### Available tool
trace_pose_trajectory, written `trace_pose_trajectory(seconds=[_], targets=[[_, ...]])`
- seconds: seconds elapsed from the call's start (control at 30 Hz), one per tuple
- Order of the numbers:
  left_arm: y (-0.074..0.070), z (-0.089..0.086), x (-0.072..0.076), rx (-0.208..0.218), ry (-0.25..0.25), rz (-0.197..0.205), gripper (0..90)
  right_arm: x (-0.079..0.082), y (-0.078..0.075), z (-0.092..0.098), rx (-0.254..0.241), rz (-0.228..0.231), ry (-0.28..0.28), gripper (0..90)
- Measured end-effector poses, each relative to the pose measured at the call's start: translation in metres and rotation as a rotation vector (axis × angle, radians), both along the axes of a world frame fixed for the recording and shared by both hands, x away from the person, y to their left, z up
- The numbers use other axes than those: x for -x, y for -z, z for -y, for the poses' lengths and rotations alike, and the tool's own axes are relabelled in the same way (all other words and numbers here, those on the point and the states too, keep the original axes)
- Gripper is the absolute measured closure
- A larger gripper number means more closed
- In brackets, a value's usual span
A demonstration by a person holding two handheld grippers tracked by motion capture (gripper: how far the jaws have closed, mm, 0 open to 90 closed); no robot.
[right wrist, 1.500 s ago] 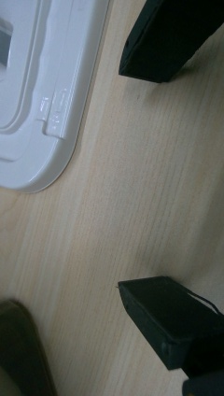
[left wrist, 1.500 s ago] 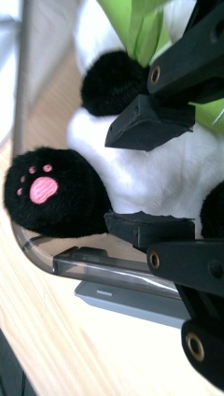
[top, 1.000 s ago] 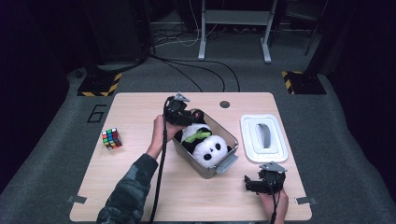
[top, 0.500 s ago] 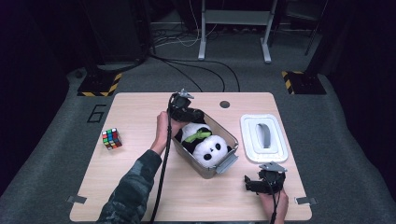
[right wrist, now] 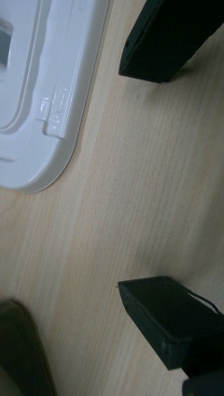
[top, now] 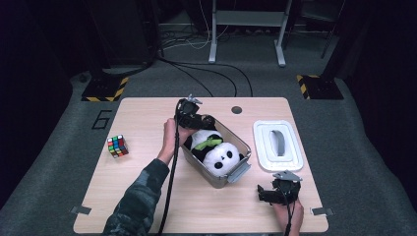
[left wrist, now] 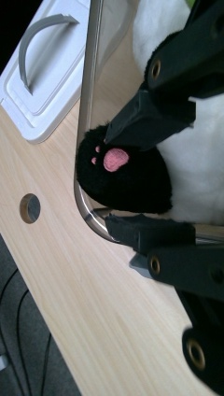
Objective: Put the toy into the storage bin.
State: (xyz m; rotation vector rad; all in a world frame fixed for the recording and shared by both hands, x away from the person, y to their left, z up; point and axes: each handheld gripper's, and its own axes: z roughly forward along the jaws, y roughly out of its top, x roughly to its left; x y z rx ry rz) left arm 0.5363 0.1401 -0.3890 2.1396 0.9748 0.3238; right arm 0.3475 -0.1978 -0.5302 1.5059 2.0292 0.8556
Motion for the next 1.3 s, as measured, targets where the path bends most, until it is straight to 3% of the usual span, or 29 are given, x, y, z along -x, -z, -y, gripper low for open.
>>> trace_pose_trajectory(seconds=[0.23,0.5,0.63,0.83,1.07,1.3], targets=[[-0.004,-0.011,0.019,0.058,0.006,0.018,32.1,0.000,0.000,0.000,0.000,0.000,0.000,0.0],[-0.010,-0.036,0.044,0.066,0.034,0.033,17.3,0.000,0.000,0.000,0.000,0.000,0.000,0.0],[-0.011,-0.052,0.054,0.066,0.030,0.044,15.1,0.000,0.000,0.000,0.001,0.001,0.000,0.0],[-0.009,-0.075,0.064,0.079,-0.017,0.057,9.5,0.000,0.000,0.000,0.001,0.001,0.001,0.0],[-0.008,-0.101,0.073,0.043,-0.056,0.051,4.1,0.000,0.000,0.000,0.001,0.000,0.002,0.0],[-0.001,-0.128,0.081,0.048,-0.123,0.052,0.6,0.000,0.000,0.000,0.000,0.001,0.002,0.0]])
